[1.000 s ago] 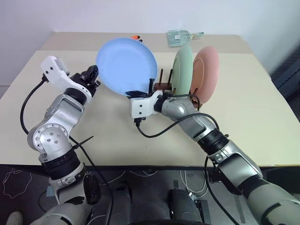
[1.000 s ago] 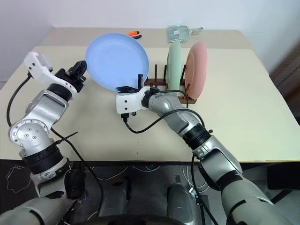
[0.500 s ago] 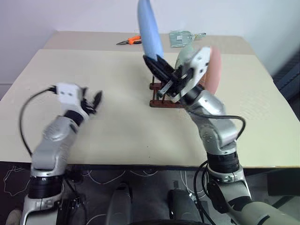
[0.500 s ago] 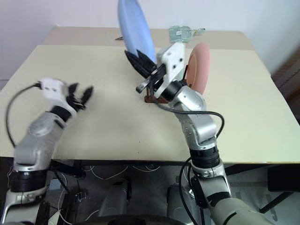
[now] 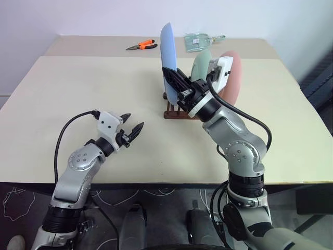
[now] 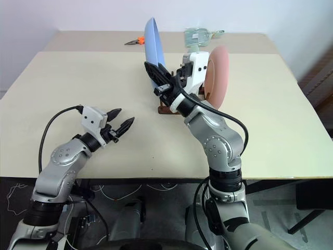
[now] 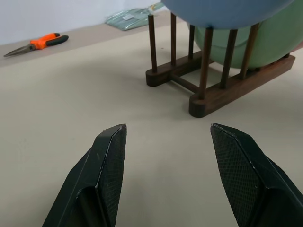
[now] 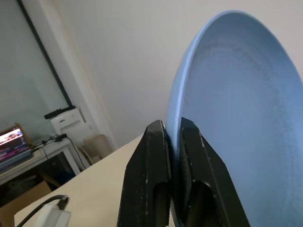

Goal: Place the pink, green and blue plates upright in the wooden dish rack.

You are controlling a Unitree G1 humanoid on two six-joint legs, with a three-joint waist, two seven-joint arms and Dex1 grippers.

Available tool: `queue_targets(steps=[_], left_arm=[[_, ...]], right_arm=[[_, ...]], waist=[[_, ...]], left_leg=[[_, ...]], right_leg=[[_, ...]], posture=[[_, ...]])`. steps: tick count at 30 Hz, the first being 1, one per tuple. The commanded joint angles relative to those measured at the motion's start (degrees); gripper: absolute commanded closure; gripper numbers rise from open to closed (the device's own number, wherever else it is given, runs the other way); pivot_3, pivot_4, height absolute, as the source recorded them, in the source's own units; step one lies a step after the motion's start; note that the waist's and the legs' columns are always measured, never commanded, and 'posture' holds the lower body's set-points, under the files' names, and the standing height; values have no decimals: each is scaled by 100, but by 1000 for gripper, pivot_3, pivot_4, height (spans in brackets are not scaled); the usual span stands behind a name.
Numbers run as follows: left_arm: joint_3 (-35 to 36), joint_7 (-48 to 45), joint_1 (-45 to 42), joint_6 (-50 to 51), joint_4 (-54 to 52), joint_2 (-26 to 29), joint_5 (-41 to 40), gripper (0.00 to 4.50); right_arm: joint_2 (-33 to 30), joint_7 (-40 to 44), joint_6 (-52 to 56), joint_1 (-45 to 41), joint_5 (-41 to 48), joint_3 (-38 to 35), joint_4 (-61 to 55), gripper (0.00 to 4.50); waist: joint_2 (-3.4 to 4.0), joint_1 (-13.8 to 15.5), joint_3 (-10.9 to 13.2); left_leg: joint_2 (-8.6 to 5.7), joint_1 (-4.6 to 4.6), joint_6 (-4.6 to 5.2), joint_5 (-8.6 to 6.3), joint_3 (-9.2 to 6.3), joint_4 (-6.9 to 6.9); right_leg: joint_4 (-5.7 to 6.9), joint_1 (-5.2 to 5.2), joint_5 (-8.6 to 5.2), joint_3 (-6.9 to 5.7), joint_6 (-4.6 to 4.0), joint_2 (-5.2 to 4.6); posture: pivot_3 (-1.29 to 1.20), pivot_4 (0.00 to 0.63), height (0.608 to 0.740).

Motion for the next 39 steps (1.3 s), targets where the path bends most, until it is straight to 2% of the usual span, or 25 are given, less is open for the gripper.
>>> queue_targets(steps=[1,7,10,14,17,24,28,33,36,39], left_arm=[[97,-48,-2,-61,-243,-42,12,1636],[1,-145,-24,-15,-268,-111,49,1636],[-63,-206,-25,-35,-269,-115,128,1566],[-53,-219,-15,-20,-287,-150,150,1566],[-42,-221,1,-15,-302,-166,168,1566],[-95,-294,-19,-37,-255,-187,221,1566],[-88,-344,-88,-60,-156,-194,259,1566],[-59,-521,-82,-260,103,4,486,1566],[139,-591,-87,-402,364,138,518,1566],[363,-694,-26,-574,679,376,581,1566]], right_arm=[[97,-218,-49,-288,55,-243,259,4500],[89,-331,340,-1030,454,-702,1297,4500],[-42,-228,376,-1414,402,-776,1692,3476],[-426,80,110,-1474,-161,-396,1612,1566],[-896,395,-323,-1348,-863,98,1352,1566],[-1617,655,-947,-1237,-1654,178,908,1566],[-2302,1075,-818,-972,-1483,-183,271,1566],[-3226,1772,-363,-358,-290,-1663,-111,1566],[-4017,2337,-475,547,-462,-2262,251,1566],[-4439,2792,-801,1575,-763,-2555,728,1566]], waist=[[0,-1,0],[3,-7,2],[5,-6,3],[5,11,3],[5,8,3],[7,1,4],[6,45,4],[6,90,4],[5,138,3],[5,144,3]], left_leg=[[0,0,0,0,0,0],[0,0,2,1,0,0],[0,0,3,1,0,1],[0,-4,5,0,0,-1],[-1,-7,6,0,0,0],[-1,-7,5,0,0,0],[-1,-10,5,0,0,0],[-1,-8,5,-1,0,2],[-1,-7,6,-2,1,4],[-2,-6,8,-3,1,6]], right_leg=[[0,0,0,0,0,0],[1,0,2,0,4,0],[2,-1,1,1,2,1],[1,-2,2,0,5,1],[-1,-4,0,0,2,1],[0,-7,1,1,3,1],[-4,-5,-1,0,2,0],[-6,-2,-2,1,0,0],[-11,1,-3,2,-3,0],[-17,5,-3,2,-3,0]], posture=[[0,150,740],[0,150,740],[0,150,740],[0,150,740],[0,150,740],[0,150,740],[0,150,740],[0,150,740],[0,150,740],[0,150,740]])
